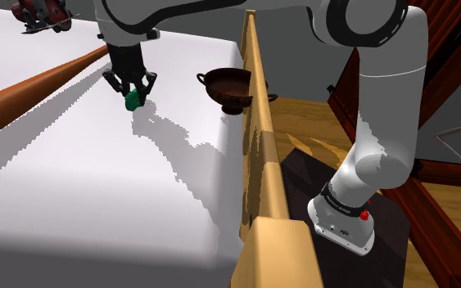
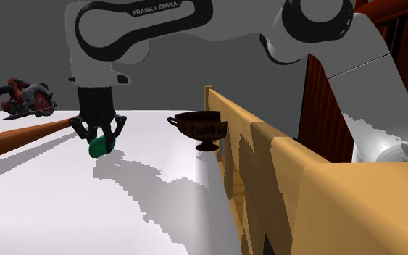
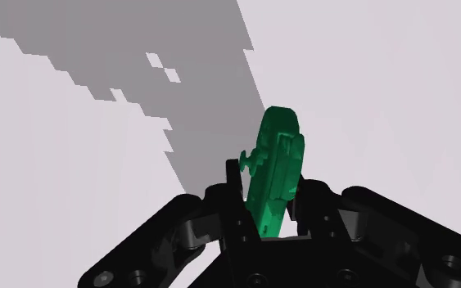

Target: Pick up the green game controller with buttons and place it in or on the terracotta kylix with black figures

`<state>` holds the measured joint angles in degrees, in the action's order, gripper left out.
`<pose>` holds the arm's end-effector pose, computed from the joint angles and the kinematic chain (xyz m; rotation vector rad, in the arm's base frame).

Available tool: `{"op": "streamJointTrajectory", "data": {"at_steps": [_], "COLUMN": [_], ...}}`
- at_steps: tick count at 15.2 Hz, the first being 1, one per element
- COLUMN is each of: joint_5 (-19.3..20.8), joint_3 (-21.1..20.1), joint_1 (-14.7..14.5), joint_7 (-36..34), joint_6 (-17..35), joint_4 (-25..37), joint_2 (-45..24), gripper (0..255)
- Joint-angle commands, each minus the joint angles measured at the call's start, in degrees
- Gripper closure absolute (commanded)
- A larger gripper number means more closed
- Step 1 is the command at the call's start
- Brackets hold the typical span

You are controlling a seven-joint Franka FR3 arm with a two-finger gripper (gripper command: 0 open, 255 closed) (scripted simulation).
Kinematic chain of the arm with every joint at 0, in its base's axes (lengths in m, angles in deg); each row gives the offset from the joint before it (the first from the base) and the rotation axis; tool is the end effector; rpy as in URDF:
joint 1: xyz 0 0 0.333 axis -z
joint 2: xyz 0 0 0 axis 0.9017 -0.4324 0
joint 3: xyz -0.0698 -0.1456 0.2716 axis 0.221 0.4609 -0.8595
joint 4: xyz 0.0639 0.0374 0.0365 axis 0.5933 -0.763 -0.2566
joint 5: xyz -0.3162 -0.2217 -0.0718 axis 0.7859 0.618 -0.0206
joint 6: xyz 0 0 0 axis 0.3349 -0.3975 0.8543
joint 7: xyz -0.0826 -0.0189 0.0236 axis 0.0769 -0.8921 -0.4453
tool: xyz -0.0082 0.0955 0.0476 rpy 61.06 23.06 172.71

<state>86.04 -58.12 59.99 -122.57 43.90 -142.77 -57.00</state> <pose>0.6150 0.3015 0.4605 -2.8816 1.2283 -0.0125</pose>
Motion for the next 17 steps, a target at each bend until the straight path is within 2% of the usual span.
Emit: {"op": "streamJointTrajectory", "data": {"at_steps": [1,17], "joint_5": [-0.09,0.29], "joint_3": [-0.07,-0.25], "joint_1": [-0.11,-2.48], "joint_7": [0.05,0.68], "joint_6": [-1.07,-14.3], "joint_4": [0.96,15.86], "joint_2": [0.14,-1.37], "gripper": [255,255]}}
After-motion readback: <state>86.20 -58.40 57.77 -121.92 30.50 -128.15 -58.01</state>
